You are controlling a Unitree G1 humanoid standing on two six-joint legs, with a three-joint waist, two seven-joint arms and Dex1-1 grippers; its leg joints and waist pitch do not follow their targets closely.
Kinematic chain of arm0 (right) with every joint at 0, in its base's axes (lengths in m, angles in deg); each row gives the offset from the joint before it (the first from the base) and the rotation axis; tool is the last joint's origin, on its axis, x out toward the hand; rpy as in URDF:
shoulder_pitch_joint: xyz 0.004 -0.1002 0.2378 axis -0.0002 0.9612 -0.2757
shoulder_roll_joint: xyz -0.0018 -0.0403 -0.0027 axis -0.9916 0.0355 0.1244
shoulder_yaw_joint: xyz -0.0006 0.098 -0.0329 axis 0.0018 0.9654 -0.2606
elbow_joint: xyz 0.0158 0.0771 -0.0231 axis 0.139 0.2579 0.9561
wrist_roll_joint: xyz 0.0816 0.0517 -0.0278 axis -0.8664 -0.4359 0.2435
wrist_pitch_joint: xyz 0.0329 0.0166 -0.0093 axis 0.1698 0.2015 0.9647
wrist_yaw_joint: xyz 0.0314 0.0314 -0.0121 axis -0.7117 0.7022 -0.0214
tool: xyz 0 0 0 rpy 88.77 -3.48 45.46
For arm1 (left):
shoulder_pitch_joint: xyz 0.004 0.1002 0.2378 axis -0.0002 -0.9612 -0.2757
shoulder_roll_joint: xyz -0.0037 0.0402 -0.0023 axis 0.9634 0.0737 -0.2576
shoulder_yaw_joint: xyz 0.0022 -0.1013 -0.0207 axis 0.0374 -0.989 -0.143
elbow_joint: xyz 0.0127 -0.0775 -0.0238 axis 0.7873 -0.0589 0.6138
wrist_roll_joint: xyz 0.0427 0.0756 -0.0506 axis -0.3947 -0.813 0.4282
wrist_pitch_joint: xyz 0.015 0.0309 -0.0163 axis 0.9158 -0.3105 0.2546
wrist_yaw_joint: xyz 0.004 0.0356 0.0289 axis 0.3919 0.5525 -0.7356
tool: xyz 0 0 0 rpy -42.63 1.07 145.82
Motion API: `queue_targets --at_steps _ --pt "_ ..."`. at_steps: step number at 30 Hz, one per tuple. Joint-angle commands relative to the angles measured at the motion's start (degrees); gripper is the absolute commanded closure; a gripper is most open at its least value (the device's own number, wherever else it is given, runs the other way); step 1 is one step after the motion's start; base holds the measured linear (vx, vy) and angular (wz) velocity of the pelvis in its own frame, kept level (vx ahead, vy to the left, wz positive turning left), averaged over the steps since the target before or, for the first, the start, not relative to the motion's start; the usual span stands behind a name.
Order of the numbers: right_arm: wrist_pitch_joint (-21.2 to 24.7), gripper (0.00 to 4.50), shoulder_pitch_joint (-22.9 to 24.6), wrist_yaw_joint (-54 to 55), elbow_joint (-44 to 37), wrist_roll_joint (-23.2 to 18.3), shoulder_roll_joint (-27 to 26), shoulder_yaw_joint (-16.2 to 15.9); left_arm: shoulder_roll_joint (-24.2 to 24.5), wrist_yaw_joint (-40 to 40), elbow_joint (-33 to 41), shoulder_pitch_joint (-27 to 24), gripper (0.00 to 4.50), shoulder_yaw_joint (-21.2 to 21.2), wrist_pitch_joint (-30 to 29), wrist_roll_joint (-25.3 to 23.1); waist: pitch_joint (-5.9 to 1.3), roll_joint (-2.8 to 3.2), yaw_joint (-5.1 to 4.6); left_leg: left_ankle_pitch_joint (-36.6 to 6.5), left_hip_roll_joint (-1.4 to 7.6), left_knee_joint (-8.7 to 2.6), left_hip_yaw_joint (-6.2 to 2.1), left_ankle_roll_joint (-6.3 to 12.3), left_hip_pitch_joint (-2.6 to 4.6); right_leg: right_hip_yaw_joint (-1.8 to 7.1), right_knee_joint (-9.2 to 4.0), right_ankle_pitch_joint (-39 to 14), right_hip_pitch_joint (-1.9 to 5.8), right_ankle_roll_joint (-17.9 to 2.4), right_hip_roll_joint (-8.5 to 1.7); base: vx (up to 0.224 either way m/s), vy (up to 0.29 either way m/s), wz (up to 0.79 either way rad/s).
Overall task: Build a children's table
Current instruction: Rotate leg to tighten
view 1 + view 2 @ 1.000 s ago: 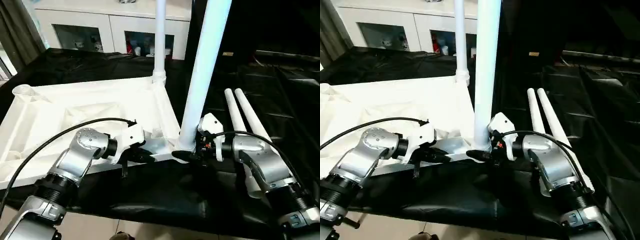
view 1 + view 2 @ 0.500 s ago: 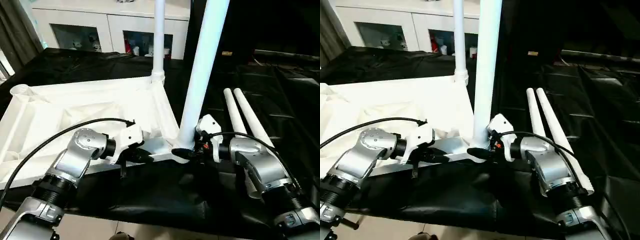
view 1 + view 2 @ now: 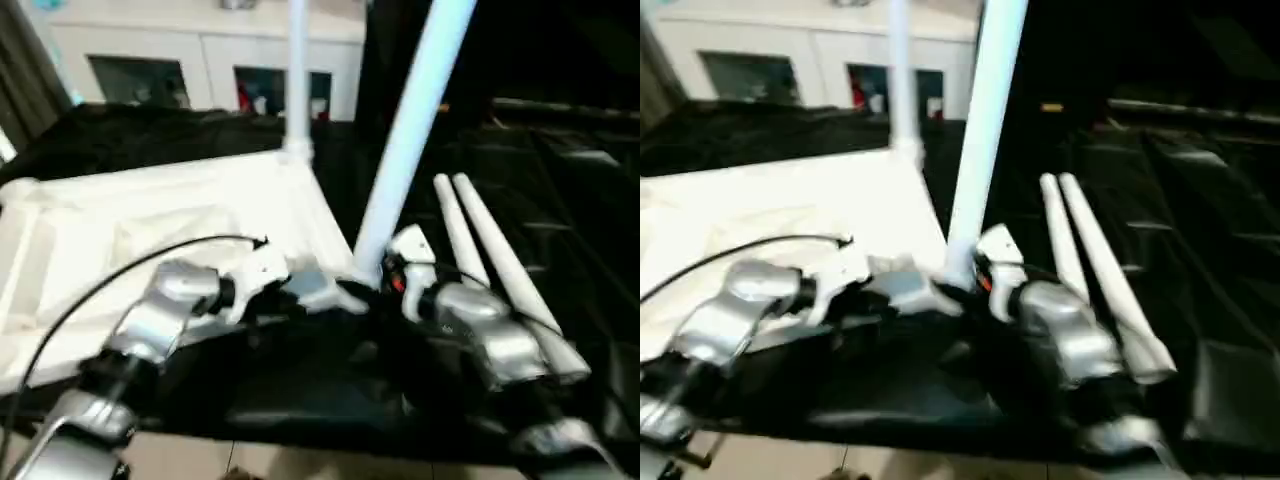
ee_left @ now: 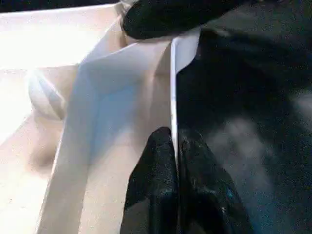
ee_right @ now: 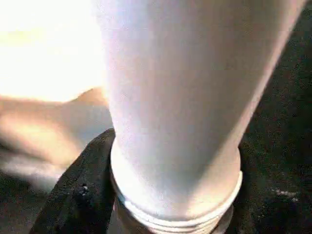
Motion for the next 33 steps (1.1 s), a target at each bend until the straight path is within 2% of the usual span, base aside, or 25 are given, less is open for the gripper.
queue_targets --at_steps 1,3,4,5,7,12,13,18,24,25,33 --pt "1.20 1.76 -0.97 10.36 8.36 0.61 -3.06 1.98 -4.78 -6.01 -0.94 2.23 4.50 -0.80 0.05 1.72 -3.70 -0.33 -0.14 -19.40 1.11 -4.17 -1.13 -2.96 1.46 1.44 -5.29 -25.31 1.77 -9.21 -2.47 0.000 0.000 0.00" --pt "1.06 1.76 -2.33 12.33 10.14 0.10 -4.49 2.59 -6.15 -8.13 -1.64 3.11 4.50 -0.83 -0.82 1.42 -3.68 -0.72 -0.38 -20.99 1.08 -4.11 -1.16 -2.45 1.49 1.32 -5.48 -26.59 1.67 -8.40 -2.37 0.000 0.000 0.00" --pt "0.49 1.76 -3.43 13.76 11.62 0.46 -5.31 2.51 -6.95 -9.29 -1.76 3.51 4.50 -0.74 -1.49 1.02 -3.74 -0.74 -0.45 -21.31 1.08 -4.08 -1.13 -1.97 1.54 1.31 -5.55 -26.56 1.58 -8.10 -2.30 0.000 0.000 0.00" --pt "-0.06 1.76 -4.12 14.78 12.69 0.89 -5.77 2.52 -7.34 -9.85 -1.94 3.72 4.50 -0.68 -1.73 0.78 -3.76 -0.50 -0.43 -21.29 1.11 -4.10 -1.18 -1.81 1.47 1.31 -5.56 -25.83 1.53 -8.17 -2.34 0.000 0.000 0.00" --pt "-0.96 1.76 -5.62 16.46 15.00 0.84 -6.75 3.41 -8.11 -10.00 -1.17 3.44 4.50 -0.24 -1.96 0.36 -3.78 -0.94 -0.55 -21.46 1.10 -4.19 -1.18 -1.47 1.22 1.23 -5.55 -25.31 1.67 -7.83 -2.24 0.000 0.000 0.00" --pt "-2.86 1.76 -8.01 18.44 19.30 1.22 -7.68 4.83 -8.67 -9.72 -0.23 2.61 4.50 -0.06 -2.04 0.09 -3.88 -0.94 -0.66 -21.43 1.11 -4.19 -1.14 -1.05 1.18 1.28 -5.35 -23.91 1.56 -8.04 -2.22 0.000 0.000 0.00" --pt "-3.29 1.76 -8.39 18.85 20.18 1.36 -7.70 5.15 -8.45 -9.84 0.05 2.23 4.50 0.05 -2.10 0.15 -3.96 -1.18 -0.65 -21.28 1.12 -4.16 -1.13 -0.94 1.15 1.28 -5.29 -23.59 1.62 -8.11 -2.26 0.000 0.000 0.00" --pt "-4.58 1.76 -9.28 18.76 21.71 2.25 -7.53 4.40 -7.80 -9.68 0.24 1.81 4.50 0.25 -2.23 0.26 -3.87 -1.15 -0.77 -23.10 1.14 -4.32 -1.18 -1.22 1.25 1.24 -5.47 -24.58 1.39 -7.73 -2.15 0.000 0.000 0.00" --pt "-8.70 1.76 -10.70 14.12 23.07 1.12 -8.00 5.86 -7.41 -9.37 0.03 2.00 4.50 -0.04 -2.01 0.16 -3.92 -1.07 -0.91 -24.41 1.15 -4.36 -1.30 -1.25 1.20 1.22 -5.64 -25.73 1.32 -7.31 -2.22 0.000 0.000 0.00" --pt "-9.06 1.20 -10.81 13.77 23.07 1.05 -7.98 5.93 -7.38 -9.35 0.01 2.03 4.50 -0.07 -1.98 0.19 -3.93 -1.10 -0.93 -24.55 1.19 -4.37 -1.29 -1.17 1.21 1.21 -5.66 -25.38 1.29 -7.51 -2.18 0.000 0.000 0.00" --pt "-11.57 0.64 -12.07 10.19 22.19 1.06 -7.55 6.13 -6.99 -9.05 -0.43 2.30 4.50 -0.26 -1.50 0.27 -3.91 -0.88 -0.97 -24.59 1.23 -4.45 -1.24 -0.97 1.16 1.24 -5.62 -24.81 1.26 -8.22 -2.12 0.000 0.000 0.00"
